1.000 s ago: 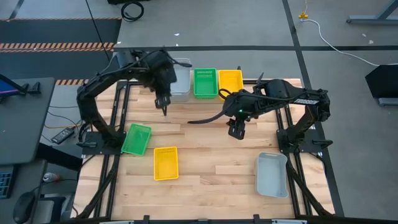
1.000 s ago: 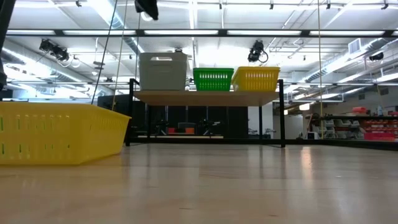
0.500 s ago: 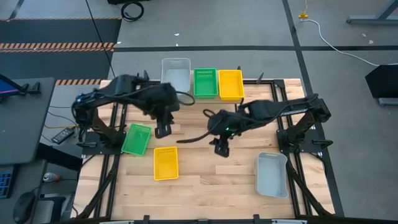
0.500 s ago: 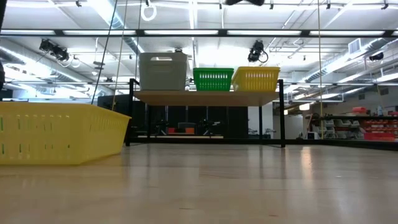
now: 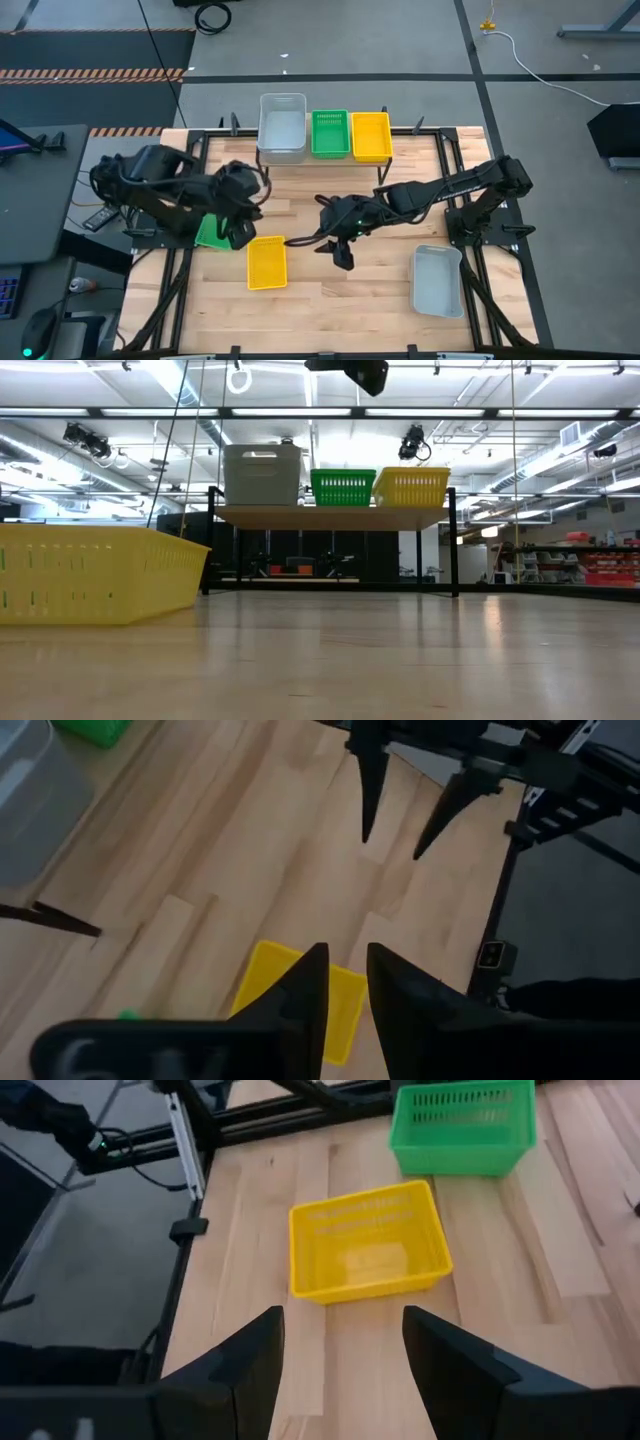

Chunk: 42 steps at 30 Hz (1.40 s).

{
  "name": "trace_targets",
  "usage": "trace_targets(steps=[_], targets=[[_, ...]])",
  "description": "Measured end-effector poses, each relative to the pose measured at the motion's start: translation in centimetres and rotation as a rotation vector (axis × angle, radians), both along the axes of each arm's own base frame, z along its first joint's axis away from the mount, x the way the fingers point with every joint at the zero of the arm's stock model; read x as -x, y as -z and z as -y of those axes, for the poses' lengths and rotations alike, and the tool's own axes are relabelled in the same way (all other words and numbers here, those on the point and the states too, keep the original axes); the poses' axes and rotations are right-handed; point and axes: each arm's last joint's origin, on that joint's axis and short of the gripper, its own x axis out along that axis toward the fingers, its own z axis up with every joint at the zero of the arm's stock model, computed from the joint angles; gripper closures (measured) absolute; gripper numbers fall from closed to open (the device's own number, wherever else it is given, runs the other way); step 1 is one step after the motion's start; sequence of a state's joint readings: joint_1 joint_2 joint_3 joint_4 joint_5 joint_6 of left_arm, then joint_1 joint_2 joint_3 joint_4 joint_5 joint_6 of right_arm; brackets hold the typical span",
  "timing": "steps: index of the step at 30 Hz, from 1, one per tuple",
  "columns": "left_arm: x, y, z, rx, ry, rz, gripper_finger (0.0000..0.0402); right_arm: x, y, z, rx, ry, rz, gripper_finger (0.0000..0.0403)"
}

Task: Stack baskets on shelf by color
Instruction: Move the green bin to the center of the table

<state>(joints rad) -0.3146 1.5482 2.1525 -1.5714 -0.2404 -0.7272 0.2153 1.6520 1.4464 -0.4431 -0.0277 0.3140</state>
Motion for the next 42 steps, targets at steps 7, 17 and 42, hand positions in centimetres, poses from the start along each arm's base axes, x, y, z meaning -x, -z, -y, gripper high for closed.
trace_targets(steps=[7, 17, 42], targets=[[-0.7, 0.8, 2.0, 0.067, 0.021, -0.043, 0.0303, 2.0, 1.9, -0.1, -0.086, -0.033, -0.305, 0.0192], [-1.0, 9.1, 7.1, 0.036, 0.097, -0.393, 0.0299, 6.4, 3.3, -3.2, -0.045, -0.194, -0.682, 0.0192], [9.9, 22.5, 1.8, 0.154, 0.038, -0.521, 0.0298, 8.4, 1.9, -3.7, 0.02, -0.211, -0.685, 0.0193]])
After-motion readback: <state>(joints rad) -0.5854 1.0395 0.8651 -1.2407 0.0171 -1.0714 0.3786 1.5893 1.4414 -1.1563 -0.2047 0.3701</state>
